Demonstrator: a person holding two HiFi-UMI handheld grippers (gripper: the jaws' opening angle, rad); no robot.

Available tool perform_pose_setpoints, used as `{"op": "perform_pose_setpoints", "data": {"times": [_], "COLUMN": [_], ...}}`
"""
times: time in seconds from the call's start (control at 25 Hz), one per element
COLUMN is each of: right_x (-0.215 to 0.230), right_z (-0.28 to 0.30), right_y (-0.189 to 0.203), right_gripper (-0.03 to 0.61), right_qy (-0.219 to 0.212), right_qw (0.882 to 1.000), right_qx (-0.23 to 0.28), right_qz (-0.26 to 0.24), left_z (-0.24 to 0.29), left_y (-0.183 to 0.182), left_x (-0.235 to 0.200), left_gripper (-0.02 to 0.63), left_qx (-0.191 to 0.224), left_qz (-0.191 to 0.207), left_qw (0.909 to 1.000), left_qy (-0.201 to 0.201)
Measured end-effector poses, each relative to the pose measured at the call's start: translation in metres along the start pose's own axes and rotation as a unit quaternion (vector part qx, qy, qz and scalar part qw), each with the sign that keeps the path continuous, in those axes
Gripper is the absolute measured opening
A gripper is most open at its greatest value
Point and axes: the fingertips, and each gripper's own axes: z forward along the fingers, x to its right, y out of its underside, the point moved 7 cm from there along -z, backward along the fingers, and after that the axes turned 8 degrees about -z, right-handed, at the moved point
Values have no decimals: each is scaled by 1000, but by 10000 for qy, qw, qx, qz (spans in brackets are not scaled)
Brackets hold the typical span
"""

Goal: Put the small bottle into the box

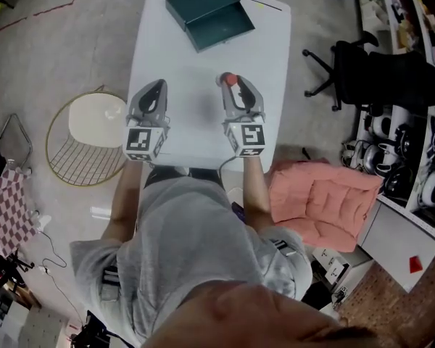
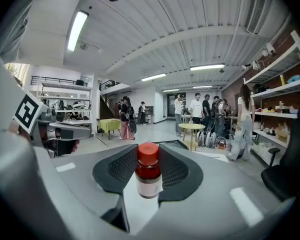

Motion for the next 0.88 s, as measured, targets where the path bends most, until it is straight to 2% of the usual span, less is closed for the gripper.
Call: {"op": "perform_pose_setpoints", "data": {"times": [0.28, 0.88], "right_x": [2, 32], "right_z": [43, 125], "right_y": [2, 9], "right_gripper": [131, 130], "right_qy": [-409, -732], "right_qw": [9990, 9970], "right_qx": [-20, 128], "right_qz": [-164, -203], "left_z": [11, 46], "left_y": [1, 16], "left_x": [-11, -40], "left_gripper": [11, 11], "left_qx": [58, -41], "left_qz": [-26, -167], "left_qw": [9993, 9955], "left_qy": [-357, -928]}}
